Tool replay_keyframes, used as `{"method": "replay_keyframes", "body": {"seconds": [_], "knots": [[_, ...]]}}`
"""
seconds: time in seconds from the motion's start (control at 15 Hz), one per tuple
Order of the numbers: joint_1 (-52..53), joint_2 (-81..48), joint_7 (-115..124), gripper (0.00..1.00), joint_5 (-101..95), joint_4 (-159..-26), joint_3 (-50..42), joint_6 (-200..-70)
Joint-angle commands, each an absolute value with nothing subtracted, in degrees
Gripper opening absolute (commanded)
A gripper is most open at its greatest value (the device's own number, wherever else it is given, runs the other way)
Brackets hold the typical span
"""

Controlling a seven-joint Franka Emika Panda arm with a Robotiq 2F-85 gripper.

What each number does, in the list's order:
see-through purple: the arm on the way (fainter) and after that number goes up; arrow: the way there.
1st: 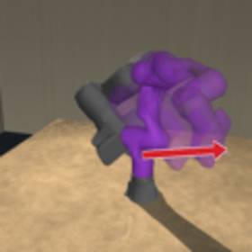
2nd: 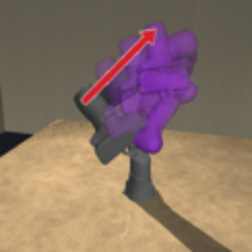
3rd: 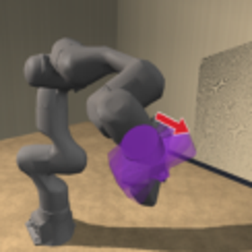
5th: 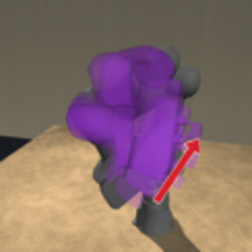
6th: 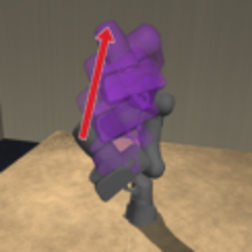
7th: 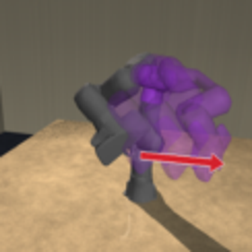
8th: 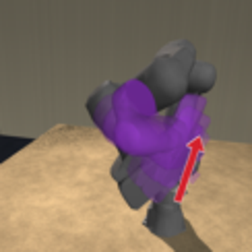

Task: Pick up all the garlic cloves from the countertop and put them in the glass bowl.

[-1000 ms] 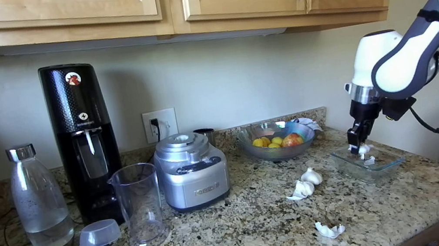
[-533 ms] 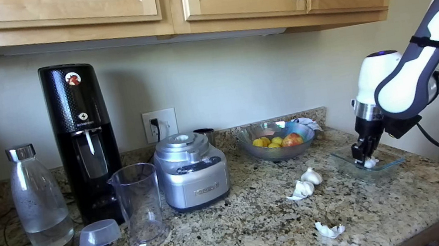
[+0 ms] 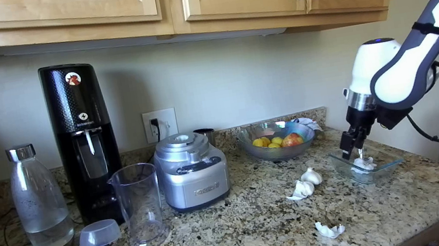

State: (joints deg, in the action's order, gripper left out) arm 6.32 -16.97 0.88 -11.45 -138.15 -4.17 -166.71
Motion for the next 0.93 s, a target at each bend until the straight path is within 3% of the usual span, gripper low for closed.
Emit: {"method": "replay_keyframes", "body": {"seconds": [0.0,0.33,0.6,0.87], "knots": [[9.6,-7.95,3.74,1.0,-16.59,-141.83,-6.11,-165.07],[7.3,-5.54,-4.7,1.0,-11.67,-140.57,2.16,-165.92],[6.9,-10.24,-21.59,1.0,-0.06,-137.04,10.1,-164.86],[5.31,-14.17,-30.84,1.0,-1.01,-134.62,14.08,-160.36]]}}
